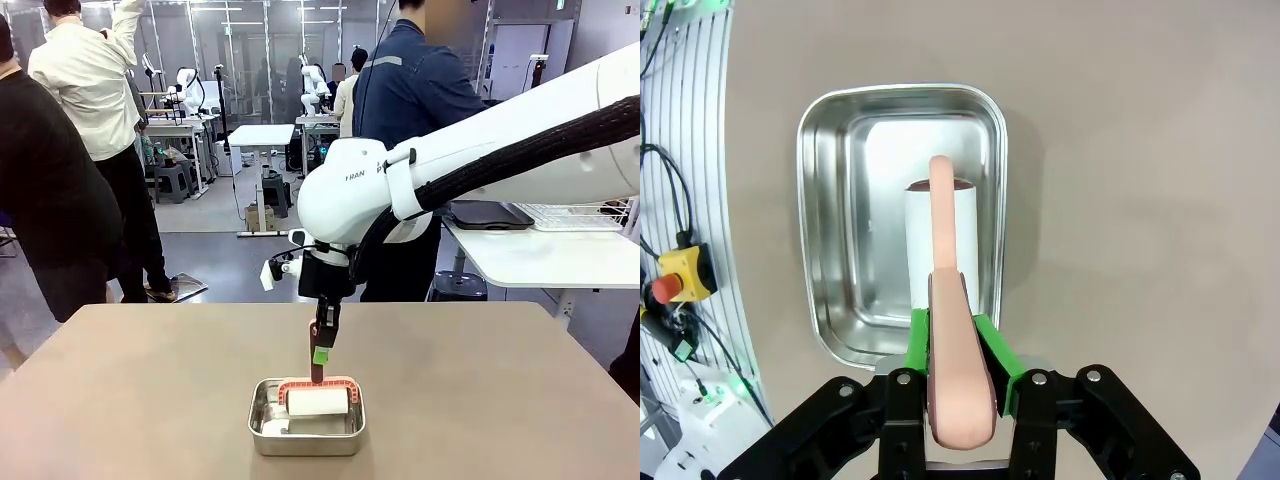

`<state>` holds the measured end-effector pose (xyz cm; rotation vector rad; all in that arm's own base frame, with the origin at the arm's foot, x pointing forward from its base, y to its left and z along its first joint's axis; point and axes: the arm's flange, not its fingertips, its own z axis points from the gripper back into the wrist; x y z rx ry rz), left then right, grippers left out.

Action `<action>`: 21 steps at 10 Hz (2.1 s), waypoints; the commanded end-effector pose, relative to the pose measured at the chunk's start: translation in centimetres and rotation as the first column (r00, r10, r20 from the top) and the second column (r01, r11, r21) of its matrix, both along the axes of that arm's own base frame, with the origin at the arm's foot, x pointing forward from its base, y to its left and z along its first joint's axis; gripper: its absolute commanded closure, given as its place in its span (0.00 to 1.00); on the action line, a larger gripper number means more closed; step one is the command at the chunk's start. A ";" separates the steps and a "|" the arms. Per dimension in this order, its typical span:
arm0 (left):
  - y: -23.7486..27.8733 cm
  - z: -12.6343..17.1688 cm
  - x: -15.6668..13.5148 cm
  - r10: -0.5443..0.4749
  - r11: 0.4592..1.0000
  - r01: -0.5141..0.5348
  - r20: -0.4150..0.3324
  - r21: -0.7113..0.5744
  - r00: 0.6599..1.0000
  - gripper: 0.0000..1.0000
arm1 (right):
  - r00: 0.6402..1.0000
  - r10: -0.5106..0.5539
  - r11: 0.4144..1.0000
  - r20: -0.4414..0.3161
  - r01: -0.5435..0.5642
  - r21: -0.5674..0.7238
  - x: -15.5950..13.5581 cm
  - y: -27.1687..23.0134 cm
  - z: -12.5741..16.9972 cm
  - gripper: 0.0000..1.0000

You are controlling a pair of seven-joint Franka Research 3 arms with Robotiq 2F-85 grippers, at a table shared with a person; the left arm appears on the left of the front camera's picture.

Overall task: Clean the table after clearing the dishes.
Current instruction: Place the Lint Roller back on top of the Airtight Container.

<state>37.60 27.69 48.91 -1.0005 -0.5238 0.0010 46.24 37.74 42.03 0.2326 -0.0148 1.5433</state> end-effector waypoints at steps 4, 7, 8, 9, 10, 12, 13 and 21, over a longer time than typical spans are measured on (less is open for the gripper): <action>-0.1 0.4 -0.5 -0.002 1.000 0.002 -0.016 -0.001 1.000 0.00 | 0.999 0.036 0.998 -0.009 -0.035 0.042 1.3 -0.2 0.0 0.46; -0.1 0.4 -0.5 -0.002 1.000 0.002 -0.016 -0.001 1.000 0.00 | 0.999 0.034 0.998 0.005 -0.035 0.052 1.0 -0.7 0.8 0.00; -0.1 0.4 -0.5 -0.002 1.000 0.002 -0.016 -0.001 1.000 0.00 | 0.999 0.036 0.998 0.009 -0.037 0.059 0.9 -0.9 1.0 0.00; -0.1 0.4 -0.5 -0.002 1.000 0.002 -0.016 -0.001 1.000 0.00 | 0.999 0.038 0.997 0.014 -0.039 0.060 0.8 -0.9 1.1 0.00; -0.1 0.4 -0.5 -0.002 1.000 0.002 -0.016 -0.001 1.000 0.00 | 0.999 0.026 0.997 0.029 -0.028 0.071 0.7 -1.0 1.4 0.02; -0.1 0.4 -0.5 -0.002 1.000 0.002 -0.016 -0.001 1.000 0.00 | 1.000 0.012 0.999 0.020 -0.013 0.039 1.6 -0.2 1.3 0.00; -0.1 0.4 -0.5 -0.002 1.000 0.002 -0.016 -0.001 1.000 0.00 | 1.000 0.012 0.999 0.020 -0.013 0.039 1.6 -0.2 1.3 0.00; -0.1 0.4 -0.5 -0.002 1.000 0.002 -0.016 -0.001 1.000 0.00 | 1.000 0.012 0.999 0.020 -0.013 0.039 1.6 -0.2 1.3 0.00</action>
